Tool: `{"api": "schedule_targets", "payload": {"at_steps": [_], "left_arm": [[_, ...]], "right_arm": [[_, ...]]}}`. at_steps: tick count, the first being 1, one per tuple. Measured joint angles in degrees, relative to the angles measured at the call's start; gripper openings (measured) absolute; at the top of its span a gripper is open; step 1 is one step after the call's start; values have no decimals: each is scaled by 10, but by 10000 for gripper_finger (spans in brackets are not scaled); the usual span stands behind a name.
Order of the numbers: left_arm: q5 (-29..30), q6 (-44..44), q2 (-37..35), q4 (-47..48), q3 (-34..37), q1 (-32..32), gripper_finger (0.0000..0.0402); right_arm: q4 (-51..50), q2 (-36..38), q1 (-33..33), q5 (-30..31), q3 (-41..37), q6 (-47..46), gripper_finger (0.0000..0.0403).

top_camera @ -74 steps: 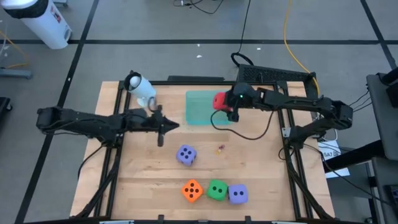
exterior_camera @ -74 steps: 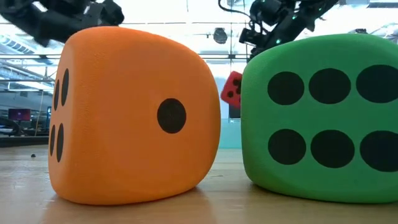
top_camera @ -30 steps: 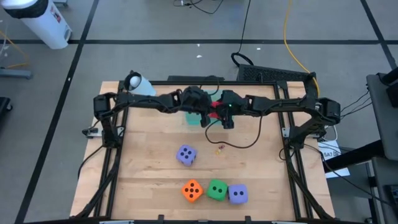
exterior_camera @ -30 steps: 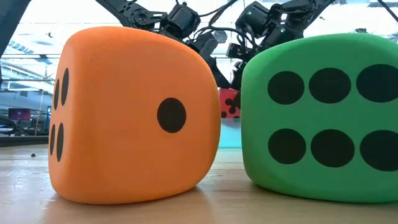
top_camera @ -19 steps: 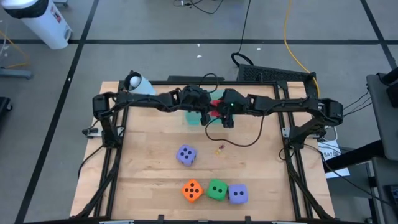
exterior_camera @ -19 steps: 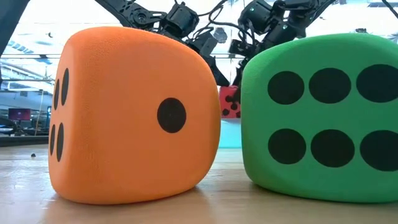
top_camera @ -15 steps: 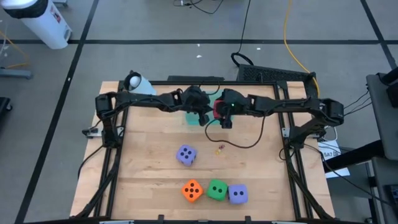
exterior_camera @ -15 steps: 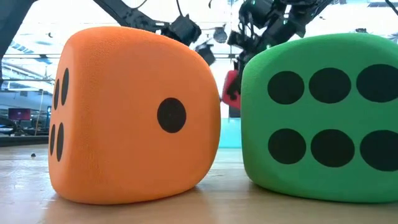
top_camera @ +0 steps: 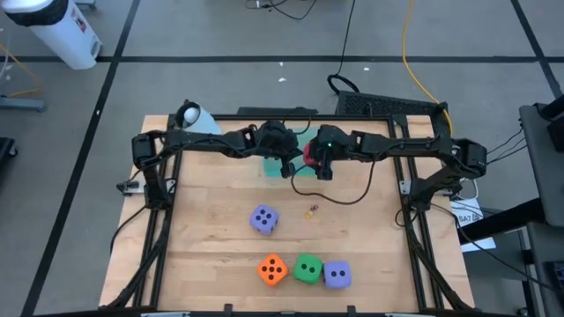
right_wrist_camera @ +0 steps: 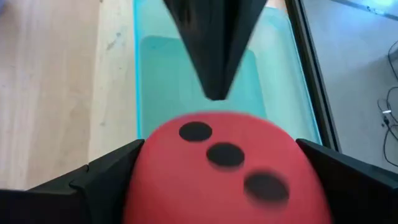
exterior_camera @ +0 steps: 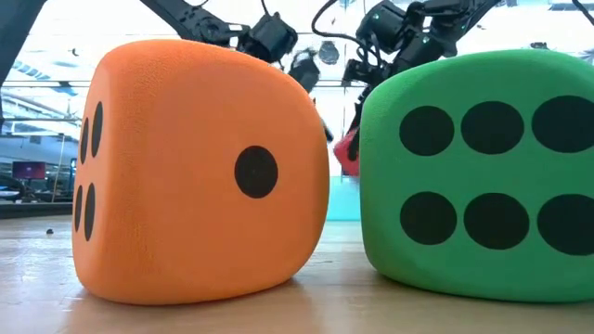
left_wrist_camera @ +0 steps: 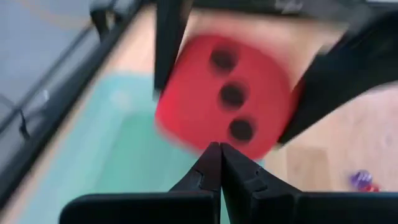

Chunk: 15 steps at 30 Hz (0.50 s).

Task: Pick & Place Dice
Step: Put the large dark orange die into the bin, then put the large bottom right purple die into the bin

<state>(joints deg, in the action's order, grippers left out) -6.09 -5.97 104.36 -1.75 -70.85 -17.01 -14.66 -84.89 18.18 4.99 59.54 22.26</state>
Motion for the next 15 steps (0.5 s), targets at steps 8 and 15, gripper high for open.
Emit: {"api": "schedule_targets", "payload": {"at_steps": [8,15], "left_arm": [[-5,-26,-38,1,-1,33,2],[-8,-15,-13,11,-1,11,2]], "right_arm": [[58,0,39,-89,0,21,400],[77,0,34,-133,0,22,400]]}}
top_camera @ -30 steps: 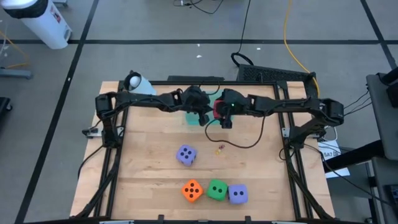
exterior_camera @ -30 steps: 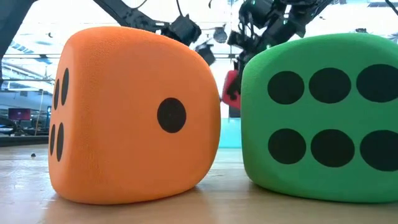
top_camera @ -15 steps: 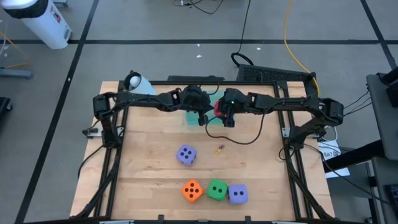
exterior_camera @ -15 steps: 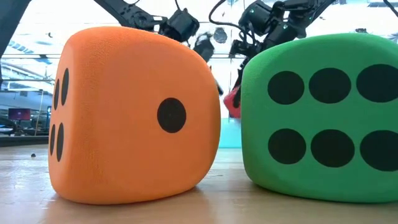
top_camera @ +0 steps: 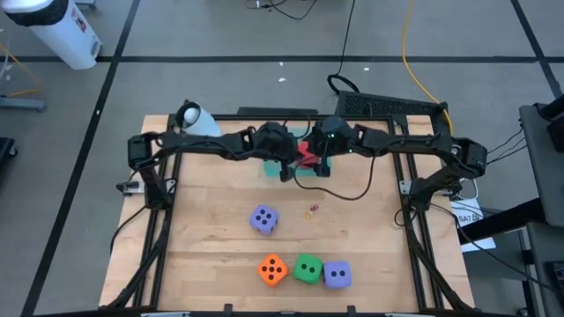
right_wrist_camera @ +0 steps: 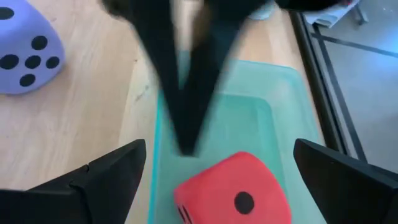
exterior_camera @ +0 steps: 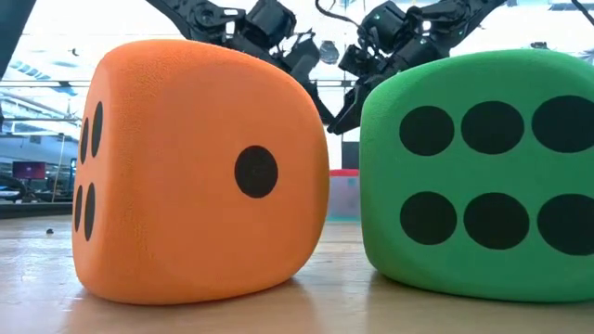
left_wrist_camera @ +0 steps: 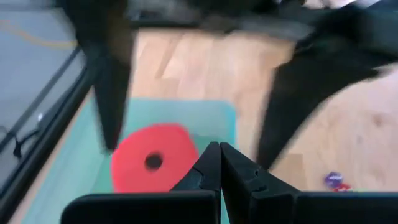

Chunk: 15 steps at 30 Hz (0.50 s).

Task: Pick & Place Dice
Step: Put the large bottom right purple die into the bin

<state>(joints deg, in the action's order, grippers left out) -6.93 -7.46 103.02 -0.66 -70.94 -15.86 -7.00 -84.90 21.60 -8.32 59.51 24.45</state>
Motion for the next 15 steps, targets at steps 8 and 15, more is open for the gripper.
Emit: {"api": "schedule_targets", "payload": {"at_steps": [8,15], "left_arm": [[-5,-35,-37,62,0,-6,2],[25,-39,-198,115,43,33,1]], "right_arm": [[-12,40,-6,40,0,-23,396],[-68,159,-7,18,-18,-65,395]]}}
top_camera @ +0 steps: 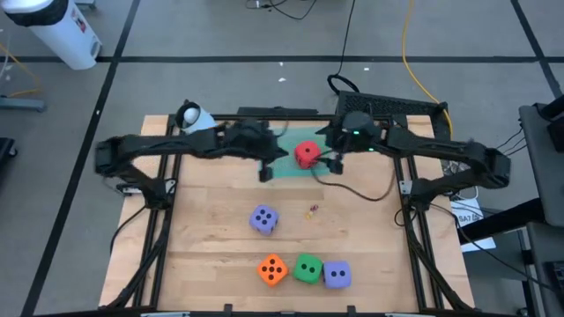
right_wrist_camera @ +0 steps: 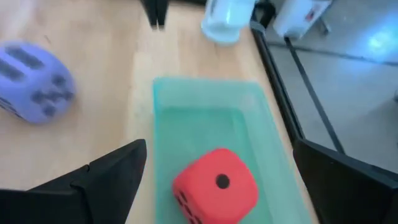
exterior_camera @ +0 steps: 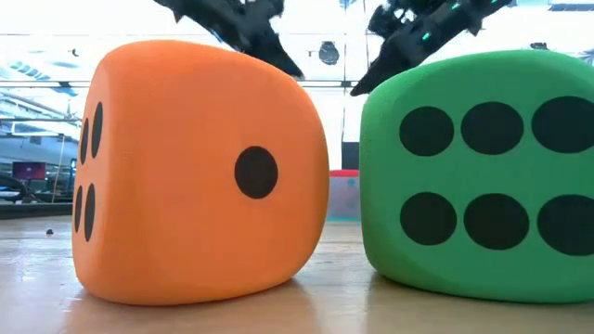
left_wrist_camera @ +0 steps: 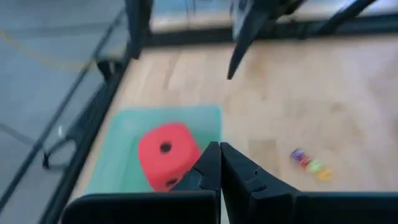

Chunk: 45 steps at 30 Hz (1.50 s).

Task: Pick & Place Dice
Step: Put the large bottom right purple die into the bin

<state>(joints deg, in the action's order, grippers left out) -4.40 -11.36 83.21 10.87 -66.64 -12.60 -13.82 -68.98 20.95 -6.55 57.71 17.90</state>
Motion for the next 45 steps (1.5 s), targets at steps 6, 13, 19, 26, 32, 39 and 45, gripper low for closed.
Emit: {"api": "schedule_targets", "payload": {"at_steps": [6,13,19,26,32,39,45], "left_arm": [[31,24,-194,-60,138,48,1],[55,55,-372,-150,319,66,1],[59,88,-435,-219,438,72,0],[59,87,-443,-224,469,60,0],[36,76,-443,-224,469,59,0],[29,76,-443,-215,469,59,1],[29,77,-443,-212,469,59,2]], "right_arm": [[126,133,-21,-25,-104,-82,391],[315,219,-38,-21,-255,-180,303],[427,218,-45,-8,-368,-250,154],[603,214,-64,5,-476,-244,12],[586,220,-64,5,-479,-236,18],[579,220,-64,5,-479,-217,10],[577,220,-64,4,-479,-213,7]]}}
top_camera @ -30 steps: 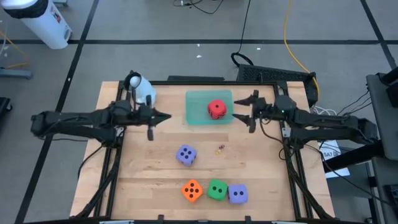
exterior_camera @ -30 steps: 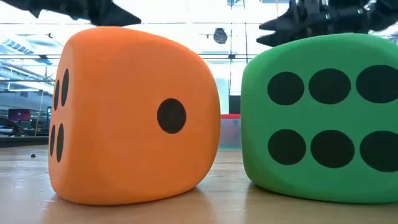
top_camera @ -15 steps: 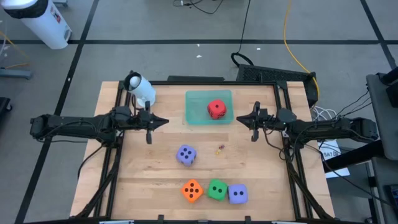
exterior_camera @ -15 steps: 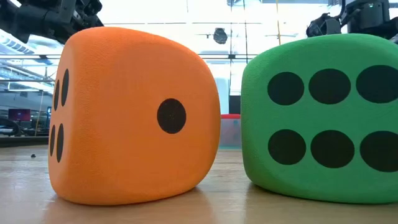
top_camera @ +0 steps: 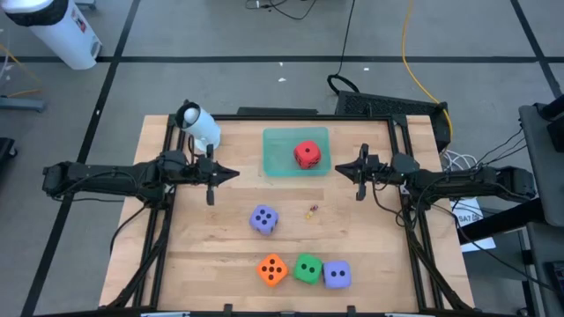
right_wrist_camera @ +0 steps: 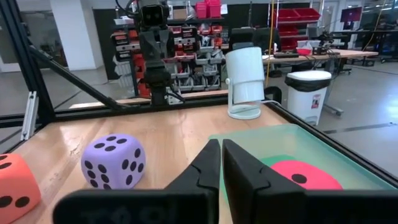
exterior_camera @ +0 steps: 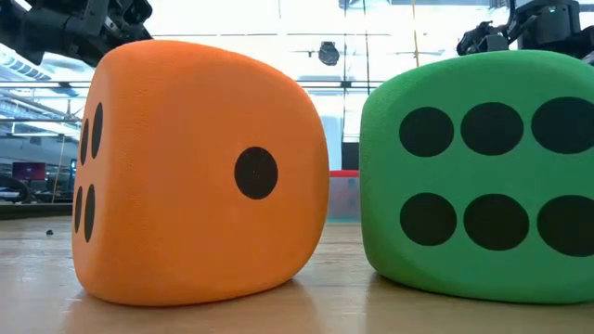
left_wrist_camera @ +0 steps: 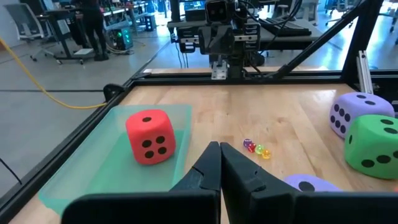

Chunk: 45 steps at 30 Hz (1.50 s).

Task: Pick & Place Dice
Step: Put the large bottom right purple die into the bin

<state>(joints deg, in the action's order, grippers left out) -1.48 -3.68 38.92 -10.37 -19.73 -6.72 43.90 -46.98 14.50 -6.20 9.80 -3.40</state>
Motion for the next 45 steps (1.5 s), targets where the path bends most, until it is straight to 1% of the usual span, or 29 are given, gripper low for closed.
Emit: {"api": "schedule_targets", "payload": {"at_steps": [5,10,14,19,21,23,25,28,30,33,36,38,41,43,45], "left_arm": [[0,9,0,2,0,0,2],[0,9,0,15,0,0,17],[0,-6,0,19,0,0,18],[0,-6,0,19,0,0,6],[0,-6,0,20,0,0,3],[0,-4,0,20,0,0,4],[1,3,0,20,0,0,11],[1,13,0,20,0,0,23],[1,12,0,21,0,0,25],[1,-1,0,21,-1,0,22],[1,-3,0,21,-1,0,13],[1,-3,0,21,-1,0,6],[1,8,0,21,-1,0,4],[0,18,0,21,-1,0,9],[0,27,0,24,-1,0,17]], "right_arm": [[-8,0,0,-2,0,0,13],[-16,0,0,-61,0,0,11],[-9,0,0,-57,0,10,8],[9,0,-9,-52,1,19,2],[0,0,-30,-22,9,13,1],[-42,0,-60,24,34,13,1],[-108,-1,-95,80,68,22,0],[-215,-11,-154,188,123,25,0],[-265,-22,-188,244,153,28,0],[-291,-35,-232,286,182,47,0],[-289,-48,-268,290,203,55,0],[-284,-62,-289,296,225,25,0],[-297,-98,-324,367,264,0,0],[-330,-129,-346,418,292,-2,0],[-364,-159,-366,449,323,-8,0]]}}
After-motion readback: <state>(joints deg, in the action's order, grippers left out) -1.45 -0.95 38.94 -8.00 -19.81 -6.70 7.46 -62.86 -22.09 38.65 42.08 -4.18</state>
